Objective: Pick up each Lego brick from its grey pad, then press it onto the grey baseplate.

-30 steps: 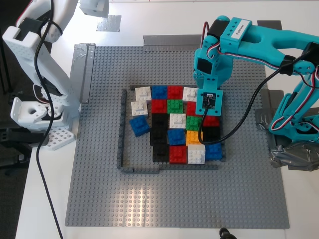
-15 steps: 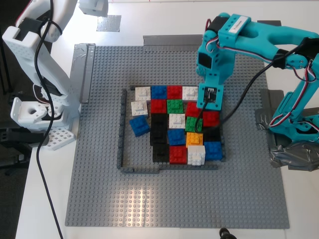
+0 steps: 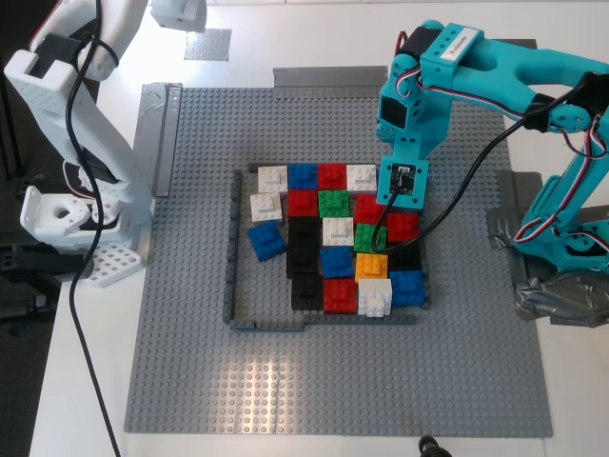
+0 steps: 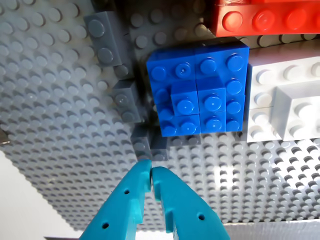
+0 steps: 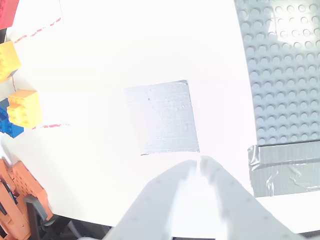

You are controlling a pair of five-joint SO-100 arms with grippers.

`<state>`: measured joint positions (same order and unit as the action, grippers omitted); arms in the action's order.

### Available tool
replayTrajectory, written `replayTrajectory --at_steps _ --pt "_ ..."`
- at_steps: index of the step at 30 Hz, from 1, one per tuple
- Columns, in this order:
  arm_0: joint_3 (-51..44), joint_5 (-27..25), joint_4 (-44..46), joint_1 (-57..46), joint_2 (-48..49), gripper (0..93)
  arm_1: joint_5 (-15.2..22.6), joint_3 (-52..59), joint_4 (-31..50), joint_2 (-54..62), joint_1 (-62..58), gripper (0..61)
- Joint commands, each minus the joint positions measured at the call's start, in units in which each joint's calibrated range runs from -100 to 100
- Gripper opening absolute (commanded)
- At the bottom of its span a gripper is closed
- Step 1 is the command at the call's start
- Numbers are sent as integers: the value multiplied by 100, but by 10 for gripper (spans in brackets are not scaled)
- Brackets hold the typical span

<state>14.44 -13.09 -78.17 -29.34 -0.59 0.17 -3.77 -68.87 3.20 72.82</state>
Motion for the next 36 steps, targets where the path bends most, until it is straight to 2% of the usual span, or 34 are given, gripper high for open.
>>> replayTrajectory --at_steps 1,8,19,30,36 --pt "-536 -7 -59 -182 111 0 -24 -341 19 359 49 2" --pt "-1358 12 -51 -987 111 0 10 -431 -62 359 12 2" --pt "-2830 232 6 -2924 231 0 0 -259 -95 539 -9 2" --pt "-2848 706 6 -4498 239 0 29 -214 -225 616 -46 2" --pt "-2749 691 -51 -4767 179 0 59 -151 -282 711 -96 2"
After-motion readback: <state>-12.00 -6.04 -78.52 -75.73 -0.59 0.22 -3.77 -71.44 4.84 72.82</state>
